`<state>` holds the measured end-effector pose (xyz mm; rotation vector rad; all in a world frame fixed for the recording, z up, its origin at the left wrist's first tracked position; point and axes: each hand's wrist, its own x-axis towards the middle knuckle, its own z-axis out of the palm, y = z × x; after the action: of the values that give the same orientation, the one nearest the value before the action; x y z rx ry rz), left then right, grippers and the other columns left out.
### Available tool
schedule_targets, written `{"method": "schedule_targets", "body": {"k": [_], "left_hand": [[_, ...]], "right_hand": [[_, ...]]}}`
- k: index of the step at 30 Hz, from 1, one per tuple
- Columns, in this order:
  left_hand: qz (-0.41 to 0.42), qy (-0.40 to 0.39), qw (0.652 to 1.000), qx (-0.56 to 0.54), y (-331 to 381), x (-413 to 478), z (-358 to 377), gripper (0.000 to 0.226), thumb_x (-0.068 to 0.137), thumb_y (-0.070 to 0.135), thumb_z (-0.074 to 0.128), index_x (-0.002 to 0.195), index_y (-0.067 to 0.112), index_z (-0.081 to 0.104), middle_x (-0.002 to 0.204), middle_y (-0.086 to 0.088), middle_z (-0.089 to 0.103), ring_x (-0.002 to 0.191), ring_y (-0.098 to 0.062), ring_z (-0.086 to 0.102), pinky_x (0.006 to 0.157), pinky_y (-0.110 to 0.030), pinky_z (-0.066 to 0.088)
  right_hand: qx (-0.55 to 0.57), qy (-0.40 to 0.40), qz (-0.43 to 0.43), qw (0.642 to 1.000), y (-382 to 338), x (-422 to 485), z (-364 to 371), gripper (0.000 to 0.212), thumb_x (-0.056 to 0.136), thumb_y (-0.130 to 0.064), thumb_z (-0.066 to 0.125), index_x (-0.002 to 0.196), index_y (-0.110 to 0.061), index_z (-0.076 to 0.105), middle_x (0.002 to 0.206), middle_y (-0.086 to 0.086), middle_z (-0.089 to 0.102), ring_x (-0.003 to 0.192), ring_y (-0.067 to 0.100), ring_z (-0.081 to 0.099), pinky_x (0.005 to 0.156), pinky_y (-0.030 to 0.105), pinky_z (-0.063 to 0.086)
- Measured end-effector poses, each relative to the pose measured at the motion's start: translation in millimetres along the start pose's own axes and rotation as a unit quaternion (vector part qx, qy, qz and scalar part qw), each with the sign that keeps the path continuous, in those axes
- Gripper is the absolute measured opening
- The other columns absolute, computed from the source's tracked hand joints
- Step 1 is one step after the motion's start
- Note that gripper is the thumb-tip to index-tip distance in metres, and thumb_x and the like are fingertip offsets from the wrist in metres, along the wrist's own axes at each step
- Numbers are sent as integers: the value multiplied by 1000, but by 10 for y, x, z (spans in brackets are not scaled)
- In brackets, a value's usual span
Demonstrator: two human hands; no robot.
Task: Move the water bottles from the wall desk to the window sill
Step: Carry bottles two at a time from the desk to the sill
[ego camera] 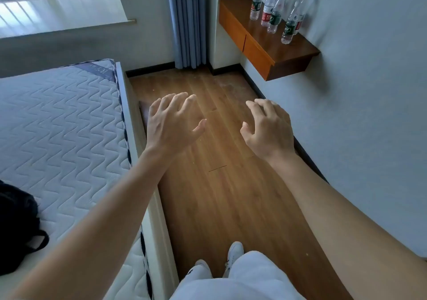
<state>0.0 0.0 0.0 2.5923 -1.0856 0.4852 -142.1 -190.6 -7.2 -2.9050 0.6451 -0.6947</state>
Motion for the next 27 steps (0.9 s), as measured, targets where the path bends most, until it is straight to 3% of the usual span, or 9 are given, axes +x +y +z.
{"method": "schedule_targets", "body": {"k": [10,27], "left_hand": [[15,-4,1000,7,-74,557,378,61,87,61,49,135,23,51,139,1,55,130,-24,48,108,-48,37],[-22,-12,999,26,132,2747,1345,63,87,62,48,137,24,50,141,3,54,132,-21,46,110,-48,35]], "right_hand": [[4,-9,15,1000,272,517,368,49,89,-38,57,133,-17,58,135,10,59,129,27,51,105,47,47],[24,-15,-7,1000,1397,2605,1077,47,88,-35,58,132,-16,60,134,9,61,129,27,51,108,46,43]]}}
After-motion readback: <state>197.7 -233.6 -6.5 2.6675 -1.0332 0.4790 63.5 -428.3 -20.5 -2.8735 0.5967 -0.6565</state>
